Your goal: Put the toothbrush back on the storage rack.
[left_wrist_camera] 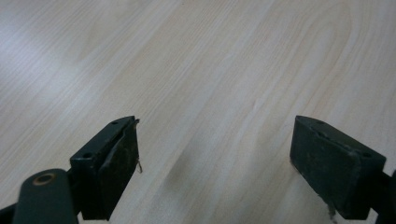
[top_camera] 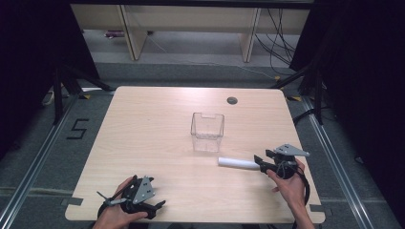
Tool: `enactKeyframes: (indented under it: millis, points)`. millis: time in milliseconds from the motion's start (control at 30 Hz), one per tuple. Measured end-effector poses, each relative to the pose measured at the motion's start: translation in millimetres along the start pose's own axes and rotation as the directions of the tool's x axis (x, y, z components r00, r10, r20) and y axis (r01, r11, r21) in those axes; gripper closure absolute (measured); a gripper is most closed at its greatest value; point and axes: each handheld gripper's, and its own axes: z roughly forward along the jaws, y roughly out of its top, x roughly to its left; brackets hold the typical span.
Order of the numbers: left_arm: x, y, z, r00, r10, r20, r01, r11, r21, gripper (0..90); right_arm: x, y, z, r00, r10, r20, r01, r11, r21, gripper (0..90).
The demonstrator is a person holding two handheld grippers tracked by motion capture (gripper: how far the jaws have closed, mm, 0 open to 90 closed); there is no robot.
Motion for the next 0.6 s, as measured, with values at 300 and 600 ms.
enactKeyframes:
  millis: [300,600]
  points:
    - [0.0,0.1,0.1,1.0,-0.001,0.0,0.001,1.0,-0.002,15.1,18.8,13.9,20.9,0.9993,-0.026,-0.028,0.027,0.999,0.037,63.7]
    - [-0.2,0.1,-0.6,1.0,-0.002,0.0,0.002,1.0,-0.001,15.1,34.9,22.3,42.0,0.9897,-0.13,-0.06,0.134,0.989,0.061,80.6]
